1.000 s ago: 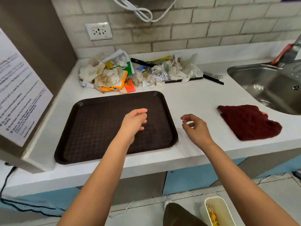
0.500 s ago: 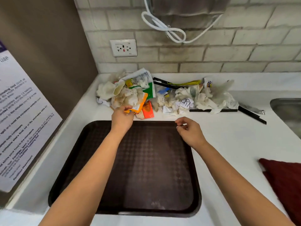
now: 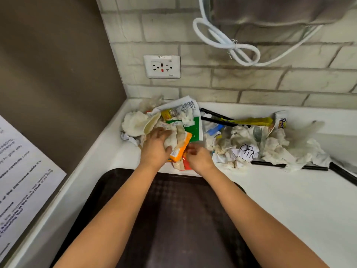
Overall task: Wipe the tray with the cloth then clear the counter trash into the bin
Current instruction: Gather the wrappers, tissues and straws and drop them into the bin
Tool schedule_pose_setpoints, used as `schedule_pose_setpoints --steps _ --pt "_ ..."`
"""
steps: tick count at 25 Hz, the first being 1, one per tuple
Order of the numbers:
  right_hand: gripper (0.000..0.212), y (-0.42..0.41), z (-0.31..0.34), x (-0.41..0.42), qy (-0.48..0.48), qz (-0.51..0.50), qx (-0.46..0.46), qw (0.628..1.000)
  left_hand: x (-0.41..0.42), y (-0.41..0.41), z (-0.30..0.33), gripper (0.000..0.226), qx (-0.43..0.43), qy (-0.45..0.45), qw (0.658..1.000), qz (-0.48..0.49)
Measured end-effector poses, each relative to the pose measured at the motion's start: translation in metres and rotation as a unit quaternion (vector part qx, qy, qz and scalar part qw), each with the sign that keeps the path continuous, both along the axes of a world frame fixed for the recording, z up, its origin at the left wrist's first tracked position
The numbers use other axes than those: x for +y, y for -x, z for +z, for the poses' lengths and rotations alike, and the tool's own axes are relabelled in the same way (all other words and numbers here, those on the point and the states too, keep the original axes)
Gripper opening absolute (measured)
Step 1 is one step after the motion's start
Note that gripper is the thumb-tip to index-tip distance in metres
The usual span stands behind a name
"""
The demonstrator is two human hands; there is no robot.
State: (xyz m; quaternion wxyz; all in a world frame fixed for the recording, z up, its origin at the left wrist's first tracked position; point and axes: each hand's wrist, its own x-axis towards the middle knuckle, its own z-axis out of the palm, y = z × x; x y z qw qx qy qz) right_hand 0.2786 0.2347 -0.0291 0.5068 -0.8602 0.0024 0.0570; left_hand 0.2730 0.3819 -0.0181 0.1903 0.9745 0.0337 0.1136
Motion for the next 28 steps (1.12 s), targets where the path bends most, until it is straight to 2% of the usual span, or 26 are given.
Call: schedule_pose_setpoints --steps 3,5,10,13,15,18,22,28 --pt "0.025 -0.014 -0.008 0.019 0.038 -0.029 0.009 0.999 0.001 -0.013 -0.009 0.067 0.057 -0.055 0.995 -0.061" --pt "0.022 -0.018 -0.011 0.026 0.016 -0.066 0.017 0.998 0.002 -0.020 -0.011 0.061 0.078 -0.077 0.992 -0.069" --pt "0.014 -0.015 -0.012 0.035 -0.046 -0.107 0.020 0.993 0.000 -0.020 -0.010 0.042 0.033 0.052 0.998 -0.020" --pt "0.014 -0.010 -0.008 0.028 -0.079 -0.120 0.013 0.990 0.001 -0.009 -0.002 0.038 -0.075 0.176 0.981 0.019" --pt "0.019 -0.003 -0.005 0.018 -0.097 -0.121 -0.010 0.988 0.000 -0.001 0.006 0.035 -0.128 0.272 0.953 0.046" --pt "0.023 0.011 -0.001 -0.002 -0.127 -0.122 -0.046 0.983 -0.003 0.011 0.020 0.032 -0.144 0.388 0.907 0.075" --pt "0.022 0.031 0.006 -0.029 -0.157 -0.141 -0.095 0.973 -0.007 0.028 0.041 0.026 -0.130 0.577 0.804 0.062" --pt "0.020 0.075 0.022 -0.074 -0.176 -0.201 -0.170 0.949 -0.029 0.074 0.069 0.027 -0.101 0.700 0.707 -0.002"
